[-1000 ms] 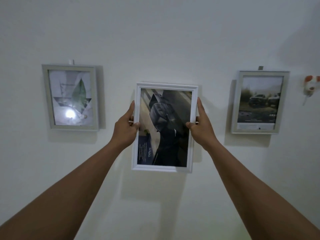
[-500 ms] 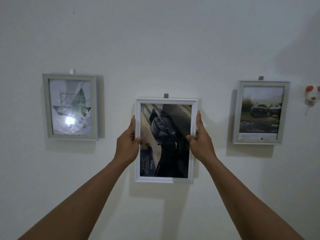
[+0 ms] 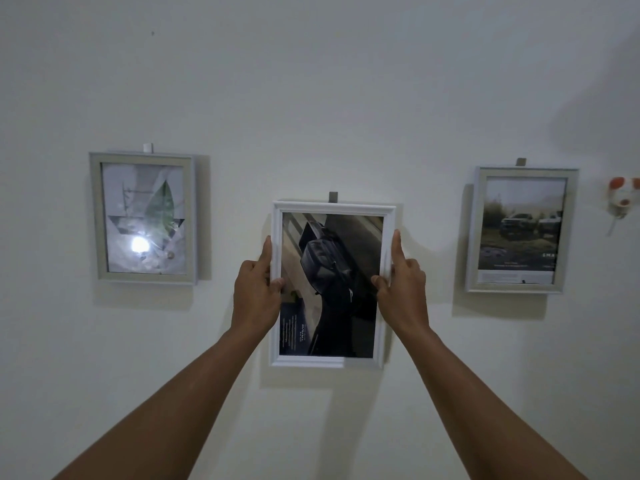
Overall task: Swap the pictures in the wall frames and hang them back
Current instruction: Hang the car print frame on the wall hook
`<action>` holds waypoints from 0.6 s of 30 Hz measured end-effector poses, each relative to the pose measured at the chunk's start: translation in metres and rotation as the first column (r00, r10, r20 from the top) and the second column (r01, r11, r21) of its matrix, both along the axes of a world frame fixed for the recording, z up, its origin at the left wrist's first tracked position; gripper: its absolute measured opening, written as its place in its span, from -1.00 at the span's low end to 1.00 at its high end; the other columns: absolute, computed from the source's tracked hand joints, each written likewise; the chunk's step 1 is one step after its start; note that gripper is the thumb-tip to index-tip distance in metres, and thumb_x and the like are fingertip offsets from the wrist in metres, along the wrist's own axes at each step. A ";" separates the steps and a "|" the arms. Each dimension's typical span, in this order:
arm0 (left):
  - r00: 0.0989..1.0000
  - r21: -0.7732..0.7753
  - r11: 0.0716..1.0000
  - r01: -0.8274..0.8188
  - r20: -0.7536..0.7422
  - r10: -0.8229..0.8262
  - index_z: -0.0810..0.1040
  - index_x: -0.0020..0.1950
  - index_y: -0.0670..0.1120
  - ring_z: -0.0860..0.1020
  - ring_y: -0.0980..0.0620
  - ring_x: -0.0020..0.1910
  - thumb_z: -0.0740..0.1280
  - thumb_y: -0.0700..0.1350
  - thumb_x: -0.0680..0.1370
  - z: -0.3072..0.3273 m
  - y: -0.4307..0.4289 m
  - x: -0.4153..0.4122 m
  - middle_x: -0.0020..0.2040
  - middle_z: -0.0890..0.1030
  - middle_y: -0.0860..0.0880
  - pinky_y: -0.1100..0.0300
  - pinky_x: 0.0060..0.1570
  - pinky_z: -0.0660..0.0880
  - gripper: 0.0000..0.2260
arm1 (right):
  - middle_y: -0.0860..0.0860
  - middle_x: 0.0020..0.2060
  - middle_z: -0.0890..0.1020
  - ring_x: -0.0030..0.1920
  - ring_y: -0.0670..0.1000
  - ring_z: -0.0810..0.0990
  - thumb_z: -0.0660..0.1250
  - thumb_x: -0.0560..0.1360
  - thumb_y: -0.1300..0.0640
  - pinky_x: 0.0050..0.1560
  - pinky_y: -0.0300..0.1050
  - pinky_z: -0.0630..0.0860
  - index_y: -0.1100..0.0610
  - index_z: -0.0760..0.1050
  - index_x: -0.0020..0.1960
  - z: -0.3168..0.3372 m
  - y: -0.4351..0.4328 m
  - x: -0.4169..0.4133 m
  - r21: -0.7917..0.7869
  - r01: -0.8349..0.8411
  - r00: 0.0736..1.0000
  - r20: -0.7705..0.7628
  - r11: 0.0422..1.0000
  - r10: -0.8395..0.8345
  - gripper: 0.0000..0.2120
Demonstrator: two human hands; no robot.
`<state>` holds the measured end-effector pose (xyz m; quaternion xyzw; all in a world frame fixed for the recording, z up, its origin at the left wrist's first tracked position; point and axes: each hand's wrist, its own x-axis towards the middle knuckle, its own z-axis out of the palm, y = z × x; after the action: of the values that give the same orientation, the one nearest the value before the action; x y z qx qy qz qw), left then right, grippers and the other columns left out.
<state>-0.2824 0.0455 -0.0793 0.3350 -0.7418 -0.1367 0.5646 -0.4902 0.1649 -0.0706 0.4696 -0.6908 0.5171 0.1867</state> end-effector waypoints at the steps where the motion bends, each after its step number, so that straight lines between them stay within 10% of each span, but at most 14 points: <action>1: 1.000 -0.008 1.000 -0.005 -0.001 0.005 0.07 0.57 0.13 0.41 0.15 -0.20 0.29 -0.21 0.59 -0.001 0.000 -0.001 -0.07 0.38 -0.05 0.44 -0.12 0.36 -0.35 | 0.05 0.05 0.37 0.10 0.07 0.35 0.34 0.57 0.20 0.07 -0.09 0.42 -0.13 -0.13 0.60 0.000 0.000 -0.001 0.005 0.019 1.000 -0.016 1.000 -0.019 -0.17; 7: 1.000 -0.031 0.999 -0.028 -0.013 0.027 0.08 0.57 0.14 0.43 0.10 -0.18 0.30 -0.22 0.58 -0.001 0.001 -0.004 -0.08 0.41 -0.05 0.45 -0.19 0.36 -0.34 | 0.10 0.59 -0.04 0.58 0.18 -0.11 0.32 0.59 0.16 0.54 0.20 0.07 -0.02 -0.14 0.61 0.000 0.002 -0.001 0.073 0.115 0.990 -0.095 0.991 -0.108 -0.20; 18: 0.999 -0.040 0.998 -0.046 -0.019 0.045 0.09 0.58 0.04 0.45 -0.05 0.09 0.34 -0.21 0.55 -0.002 0.001 -0.005 0.07 0.42 -0.05 0.08 0.15 0.49 -0.32 | 0.08 0.58 -0.25 0.57 0.16 -0.28 0.22 0.64 0.15 0.50 0.27 -0.11 -0.13 -0.30 0.58 0.001 0.003 -0.002 0.125 0.021 0.997 -0.078 0.992 -0.011 -0.21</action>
<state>-0.2877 0.0464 -0.0816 0.3389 -0.7316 -0.1117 0.5809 -0.4924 0.1675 -0.0697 0.4945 -0.7180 0.4526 0.1875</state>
